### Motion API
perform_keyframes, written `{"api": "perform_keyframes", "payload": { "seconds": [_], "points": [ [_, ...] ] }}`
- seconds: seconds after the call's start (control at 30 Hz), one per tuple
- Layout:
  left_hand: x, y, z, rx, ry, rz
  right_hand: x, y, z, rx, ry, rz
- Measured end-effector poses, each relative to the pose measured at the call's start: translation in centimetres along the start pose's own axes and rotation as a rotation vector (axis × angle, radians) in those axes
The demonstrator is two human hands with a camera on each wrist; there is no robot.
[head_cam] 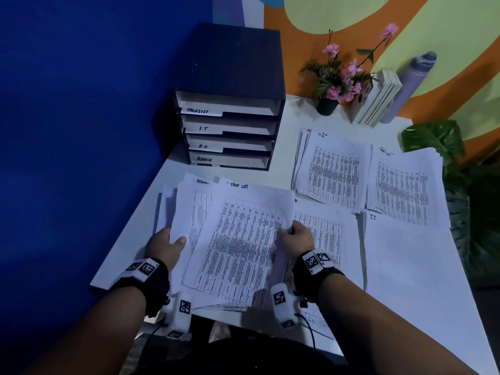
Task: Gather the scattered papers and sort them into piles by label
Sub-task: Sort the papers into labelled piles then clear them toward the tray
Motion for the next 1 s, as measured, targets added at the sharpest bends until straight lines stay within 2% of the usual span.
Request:
{"api": "perform_keyframes", "payload": {
  "seconds": [0.2,0.33,0.53,0.8,1.0],
  "points": [
    [-0.1,-1.0,1.7,0.137,0.021,0.141,0.3,-0.7,-0.3,-0.187,0.017,-0.021],
    [0.1,-1.0,2.8,0.206,0.030,0.147,0.4,-0.9,-0.8,-0.263,0.013,-0.096],
    [0.8,-0.1,4.5,0.288,0.040,0.134,1.4,-1.2,-1.4,-0.364,-0.033,-0.113],
    [2.1,1.2,6.8,0.350,0.101,0.112,0.7,-3.4,-0.6,-0.330,-0.038,-0.020],
    [2.9,3.5,8.7,0.324,0.184,0.006,0.2,-6.9,-0.5,-0.207,-0.125,0.102]
  ]
}}
Point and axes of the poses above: each hand's wrist, its own x-axis away from the middle knuckle, its own y-axis out of the palm, z = x × y, the point moved 6 cm from there along -x, towards the middle knuckle, and after that the axes turned 1 degree about -x, right-handed, at the moved point
